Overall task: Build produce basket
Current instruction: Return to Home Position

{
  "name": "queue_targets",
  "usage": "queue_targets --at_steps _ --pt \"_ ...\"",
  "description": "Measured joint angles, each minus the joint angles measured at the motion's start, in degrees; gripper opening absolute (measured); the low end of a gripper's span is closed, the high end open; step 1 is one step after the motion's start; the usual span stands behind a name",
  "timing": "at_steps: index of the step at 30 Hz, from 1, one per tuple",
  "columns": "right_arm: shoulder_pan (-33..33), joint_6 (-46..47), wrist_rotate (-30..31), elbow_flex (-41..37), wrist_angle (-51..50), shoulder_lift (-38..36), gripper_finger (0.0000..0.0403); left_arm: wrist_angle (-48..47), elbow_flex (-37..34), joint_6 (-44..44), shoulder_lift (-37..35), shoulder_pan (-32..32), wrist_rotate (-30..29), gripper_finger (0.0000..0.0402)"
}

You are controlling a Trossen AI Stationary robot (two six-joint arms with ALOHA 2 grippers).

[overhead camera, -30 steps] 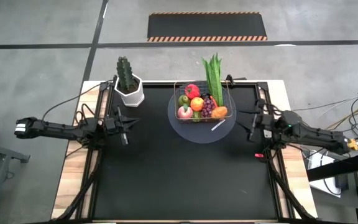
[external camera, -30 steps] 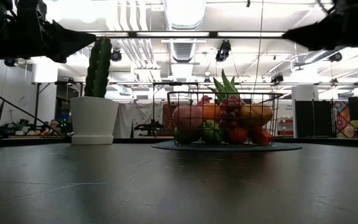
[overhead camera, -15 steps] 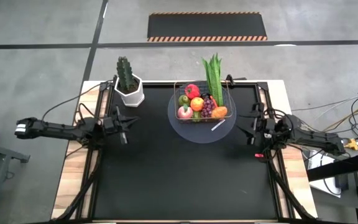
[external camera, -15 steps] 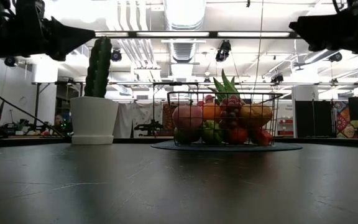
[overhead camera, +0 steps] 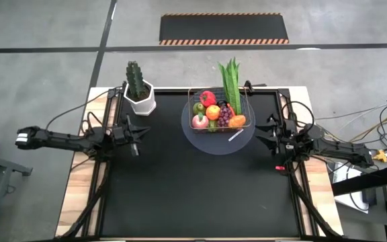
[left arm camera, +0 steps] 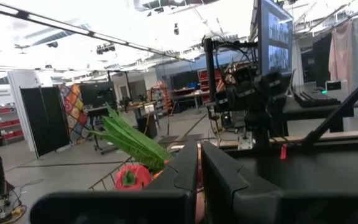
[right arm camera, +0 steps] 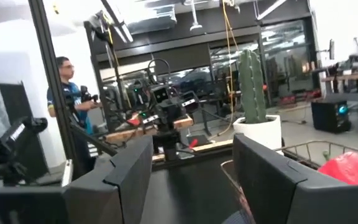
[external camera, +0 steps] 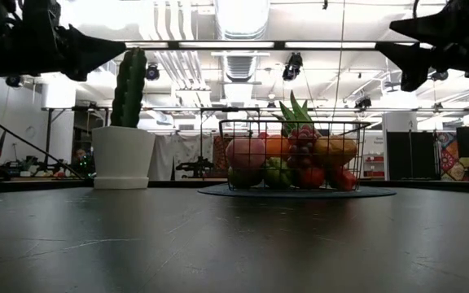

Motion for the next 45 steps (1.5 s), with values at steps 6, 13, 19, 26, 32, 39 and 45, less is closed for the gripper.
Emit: queue_targets --at_steps 6,13,19,26,32,39,45 --pt "0.00 1.46 0.01 -0.02 0.00 0.00 0.0210 -0.02 0.00 0.00 2.05 0.00 0.00 0.0003" --pt "0.00 1.44 0.01 -0.04 0.00 0.00 0.0210 -0.02 0.00 0.02 4.97 0.00 0.00 0.0003" --pt "0.00 1.44 0.03 -0.04 0.00 0.00 0.0210 -0.39 0.02 0.02 7.99 0.00 0.02 0.0003" --pt "0.00 1.44 0.03 -0.04 -0.02 0.00 0.0210 0.06 0.02 0.02 12.54 0.01 0.02 0.0003" --pt "0.00 1.44 0.03 -0.07 -0.02 0.00 0.0210 -0.12 0.02 0.02 17.34 0.02 0.02 0.0003" --pt "0.00 1.44 0.03 -0.07 -0.04 0.00 0.0210 -0.04 0.02 0.02 23.28 0.02 0.02 0.0003" --pt "0.00 1.42 0.03 -0.07 -0.06 0.00 0.0210 -0.02 0.02 0.03 28.41 0.02 0.02 0.0003"
